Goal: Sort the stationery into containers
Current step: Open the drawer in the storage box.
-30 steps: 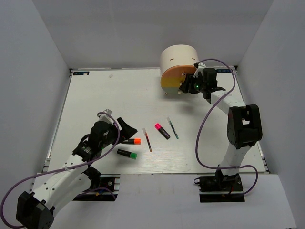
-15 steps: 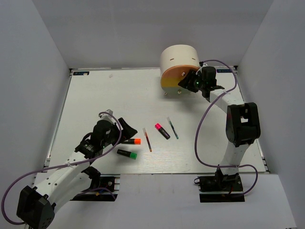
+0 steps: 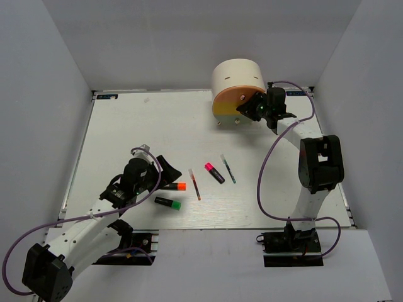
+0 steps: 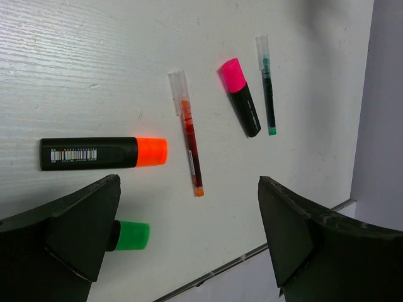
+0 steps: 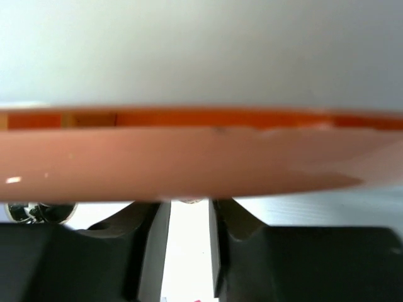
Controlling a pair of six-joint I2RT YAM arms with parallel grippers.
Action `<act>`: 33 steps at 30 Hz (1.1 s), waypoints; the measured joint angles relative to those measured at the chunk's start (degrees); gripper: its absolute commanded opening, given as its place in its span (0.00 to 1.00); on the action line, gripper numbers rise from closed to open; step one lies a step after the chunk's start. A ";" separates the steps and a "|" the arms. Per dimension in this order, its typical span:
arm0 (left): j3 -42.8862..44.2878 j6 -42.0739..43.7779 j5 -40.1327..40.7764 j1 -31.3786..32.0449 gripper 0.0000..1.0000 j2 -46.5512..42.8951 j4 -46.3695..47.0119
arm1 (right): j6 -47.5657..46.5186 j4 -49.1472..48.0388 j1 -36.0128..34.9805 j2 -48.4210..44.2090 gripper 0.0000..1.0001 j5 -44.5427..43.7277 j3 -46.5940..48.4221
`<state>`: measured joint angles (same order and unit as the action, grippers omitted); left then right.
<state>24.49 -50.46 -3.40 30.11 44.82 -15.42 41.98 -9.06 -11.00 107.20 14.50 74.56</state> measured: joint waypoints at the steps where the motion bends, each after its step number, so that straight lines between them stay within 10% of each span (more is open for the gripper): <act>1: 0.02 0.00 0.00 0.00 1.00 0.00 0.00 | 0.22 0.00 0.00 0.02 0.27 0.02 0.00; 24: 0.00 -1.51 0.66 0.09 1.00 0.20 0.07 | 0.98 -2.93 0.92 -10.40 0.24 2.84 -13.70; 33: 0.00 -5.68 0.98 0.39 1.00 6.69 0.00 | 1.16 -2.45 1.25 -11.50 0.57 3.54 -15.37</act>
<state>24.49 -56.14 -2.42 30.50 51.51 -15.42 43.13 -11.51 -9.76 95.70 18.04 59.20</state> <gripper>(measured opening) 0.997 0.498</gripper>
